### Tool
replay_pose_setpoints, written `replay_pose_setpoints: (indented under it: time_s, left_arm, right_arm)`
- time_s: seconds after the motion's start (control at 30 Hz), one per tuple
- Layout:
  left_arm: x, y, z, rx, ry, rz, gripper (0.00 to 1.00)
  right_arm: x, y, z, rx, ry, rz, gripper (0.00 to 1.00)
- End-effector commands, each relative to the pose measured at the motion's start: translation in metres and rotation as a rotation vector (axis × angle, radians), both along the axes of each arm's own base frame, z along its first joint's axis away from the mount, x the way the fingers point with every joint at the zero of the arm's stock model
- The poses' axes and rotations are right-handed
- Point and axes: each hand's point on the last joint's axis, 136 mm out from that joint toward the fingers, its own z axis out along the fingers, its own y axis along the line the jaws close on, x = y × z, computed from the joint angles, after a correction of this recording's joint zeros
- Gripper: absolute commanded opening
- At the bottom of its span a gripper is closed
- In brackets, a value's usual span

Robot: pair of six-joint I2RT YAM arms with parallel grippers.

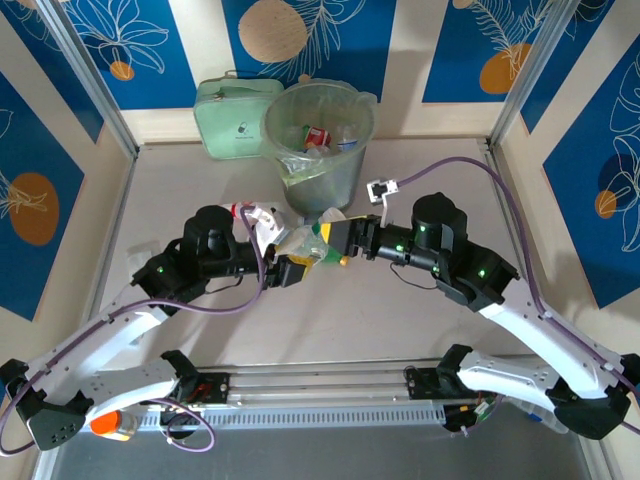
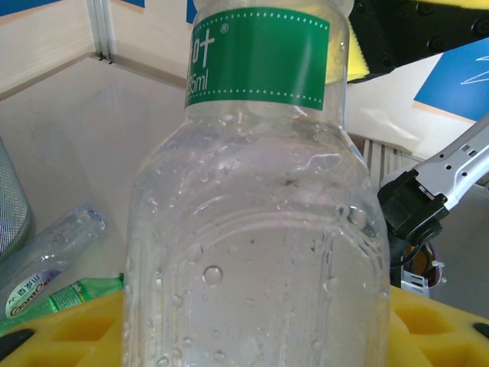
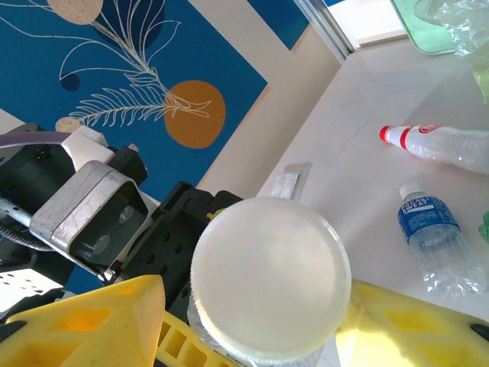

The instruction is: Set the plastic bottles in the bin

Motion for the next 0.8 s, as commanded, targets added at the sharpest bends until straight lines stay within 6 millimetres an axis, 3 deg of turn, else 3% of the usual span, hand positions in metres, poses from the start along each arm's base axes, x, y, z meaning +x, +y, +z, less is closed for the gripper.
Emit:
replay_pose_setpoints:
  time_s: [0.0,0.1,0.3,0.4,0.57,0.77]
  left_arm:
    - [-0.006,-0.002,0.014,-0.014,-0.042,-0.021,0.48]
    - [-0.007,-0.003,0.014,-0.012,-0.045,-0.024,0.48]
    - [-0.007,-0.003,0.013,-0.004,-0.036,-0.018,0.5]
    - [-0.007,-0.002,0.014,-0.012,-0.028,-0.01,0.61]
    - [-0.009,0.001,0.026,-0.061,-0.04,0.009,0.8]
    - [-0.001,0.022,0.043,-0.092,-0.134,0.126,0.88]
  right_arm:
    - [0.001,0.005,0.009,0.025,-0.017,0.012,0.58]
    - [0.0,0.011,0.01,0.028,-0.009,0.03,0.54]
    - [0.001,0.008,0.009,0.019,-0.018,0.017,0.33]
    - [0.0,0.005,0.011,0.019,-0.023,0.007,0.25]
    - [0.003,0.002,0.013,0.008,-0.03,-0.013,0.23]
    - [0.014,-0.004,0.019,-0.011,-0.047,-0.049,0.23]
